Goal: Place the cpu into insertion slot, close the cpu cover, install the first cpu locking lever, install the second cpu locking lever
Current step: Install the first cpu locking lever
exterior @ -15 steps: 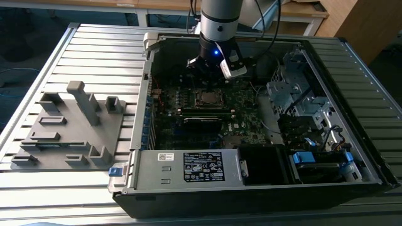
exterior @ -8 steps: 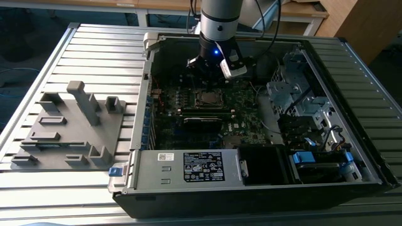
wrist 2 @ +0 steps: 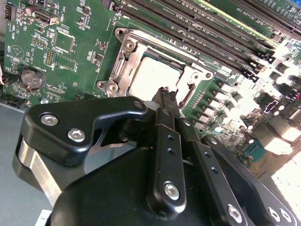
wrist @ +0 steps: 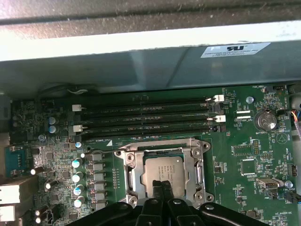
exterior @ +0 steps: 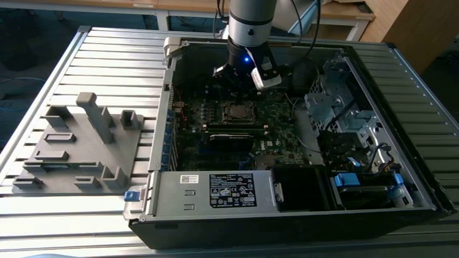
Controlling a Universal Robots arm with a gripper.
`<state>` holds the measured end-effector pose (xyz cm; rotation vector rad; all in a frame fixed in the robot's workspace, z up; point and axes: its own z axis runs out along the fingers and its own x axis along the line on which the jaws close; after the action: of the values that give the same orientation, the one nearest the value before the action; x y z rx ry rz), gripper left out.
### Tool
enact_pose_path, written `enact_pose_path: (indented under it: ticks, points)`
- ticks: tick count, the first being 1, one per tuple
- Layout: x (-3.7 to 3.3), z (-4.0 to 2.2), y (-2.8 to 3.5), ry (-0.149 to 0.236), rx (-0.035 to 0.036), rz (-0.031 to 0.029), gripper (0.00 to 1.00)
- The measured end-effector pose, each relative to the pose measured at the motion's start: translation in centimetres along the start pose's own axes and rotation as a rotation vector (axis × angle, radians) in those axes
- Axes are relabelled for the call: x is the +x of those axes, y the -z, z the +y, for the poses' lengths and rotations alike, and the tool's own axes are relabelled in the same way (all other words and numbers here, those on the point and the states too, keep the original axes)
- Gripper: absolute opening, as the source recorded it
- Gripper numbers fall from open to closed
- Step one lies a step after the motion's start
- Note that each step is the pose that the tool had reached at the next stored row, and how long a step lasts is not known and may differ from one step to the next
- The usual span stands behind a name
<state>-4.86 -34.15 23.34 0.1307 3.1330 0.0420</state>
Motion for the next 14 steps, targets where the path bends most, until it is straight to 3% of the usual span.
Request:
enact_pose_path:
  ticks: [14]
  points:
    - [0.15, -0.01, 0.0, 0.0, 0.0, 0.0, 0.1]
